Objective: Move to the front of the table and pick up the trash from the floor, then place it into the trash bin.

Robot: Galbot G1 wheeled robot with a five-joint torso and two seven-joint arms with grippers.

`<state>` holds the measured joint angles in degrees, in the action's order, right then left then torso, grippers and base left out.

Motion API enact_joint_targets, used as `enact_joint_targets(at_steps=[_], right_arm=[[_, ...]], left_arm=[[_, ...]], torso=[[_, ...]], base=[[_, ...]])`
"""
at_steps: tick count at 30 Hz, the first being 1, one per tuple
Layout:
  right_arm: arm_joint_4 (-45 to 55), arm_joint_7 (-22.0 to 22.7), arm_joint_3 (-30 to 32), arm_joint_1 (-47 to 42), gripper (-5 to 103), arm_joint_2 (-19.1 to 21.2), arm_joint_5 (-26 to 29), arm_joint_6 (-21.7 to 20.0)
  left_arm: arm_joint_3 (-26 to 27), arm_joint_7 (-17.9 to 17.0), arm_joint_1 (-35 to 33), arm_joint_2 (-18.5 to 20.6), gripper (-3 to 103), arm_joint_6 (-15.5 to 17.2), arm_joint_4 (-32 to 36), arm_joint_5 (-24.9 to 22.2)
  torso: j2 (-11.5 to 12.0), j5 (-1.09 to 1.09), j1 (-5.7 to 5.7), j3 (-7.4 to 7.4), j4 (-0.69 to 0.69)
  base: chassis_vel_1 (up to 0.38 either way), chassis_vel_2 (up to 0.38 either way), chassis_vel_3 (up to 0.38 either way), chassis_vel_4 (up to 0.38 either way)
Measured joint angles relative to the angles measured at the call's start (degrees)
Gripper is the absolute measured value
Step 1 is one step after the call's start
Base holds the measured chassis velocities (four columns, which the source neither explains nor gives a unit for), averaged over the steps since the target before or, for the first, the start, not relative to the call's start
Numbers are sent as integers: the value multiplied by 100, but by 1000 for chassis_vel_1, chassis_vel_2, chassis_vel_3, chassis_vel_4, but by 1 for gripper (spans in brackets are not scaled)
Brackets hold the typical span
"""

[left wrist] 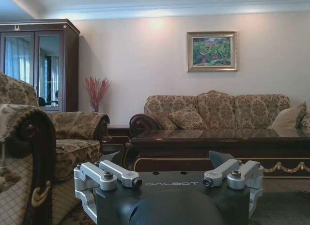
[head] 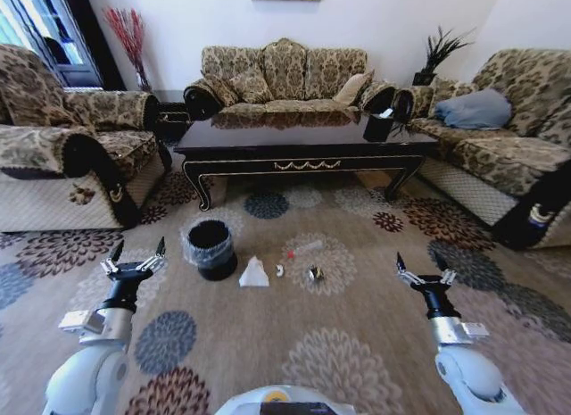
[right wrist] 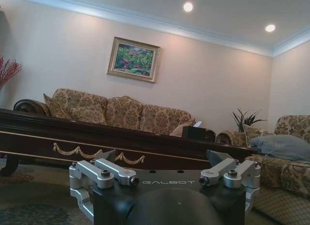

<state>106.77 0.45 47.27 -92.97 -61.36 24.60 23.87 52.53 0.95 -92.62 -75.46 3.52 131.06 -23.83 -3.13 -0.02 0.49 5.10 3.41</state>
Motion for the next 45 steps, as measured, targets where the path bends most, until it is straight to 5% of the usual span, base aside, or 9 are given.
enact_joint_targets(at_steps=[21,26,30,31,33,37,38,41,45], right_arm=[[-142,142,-111,163,100,-35,-174,149],[-182,198,-177,214,100,-34,-223,171],[-201,197,-215,273,100,-31,-459,109],[-201,197,-215,273,100,-31,-459,109],[-201,230,-258,297,100,-36,-522,47],[-235,259,-287,305,100,-61,-609,38],[-262,262,-306,305,100,-81,-638,38],[-294,265,-341,303,100,-138,-703,39],[-303,275,-366,290,100,-185,-761,39]], left_arm=[[-93,-71,-11,-62,100,78,78,-5],[-110,-316,52,78,100,521,232,-196],[-106,-946,129,391,100,1588,436,-754],[-106,-946,129,391,100,1588,436,-754],[-90,-1382,259,635,100,2275,379,-1142],[-44,-1594,430,915,100,2823,93,-1646],[-44,-1778,516,1029,100,3131,-60,-2070],[-130,-2020,703,1159,100,3460,-460,-2614],[-289,-2036,898,1206,100,3504,-965,-2633]], torso=[[-2,3,-2,-1,0],[-3,2,-2,-1,1],[-2,0,0,2,-1],[-2,0,0,2,-1],[-2,1,0,2,-1],[-3,2,0,1,1],[-2,1,0,2,0],[-2,1,1,2,0],[-2,1,1,2,0]], base=[[-189,199,193,-185],[25,-37,-30,29],[0,0,0,0],[0,0,0,0],[0,0,0,0],[0,0,0,0],[0,0,0,0],[0,0,0,0],[0,0,0,0]])
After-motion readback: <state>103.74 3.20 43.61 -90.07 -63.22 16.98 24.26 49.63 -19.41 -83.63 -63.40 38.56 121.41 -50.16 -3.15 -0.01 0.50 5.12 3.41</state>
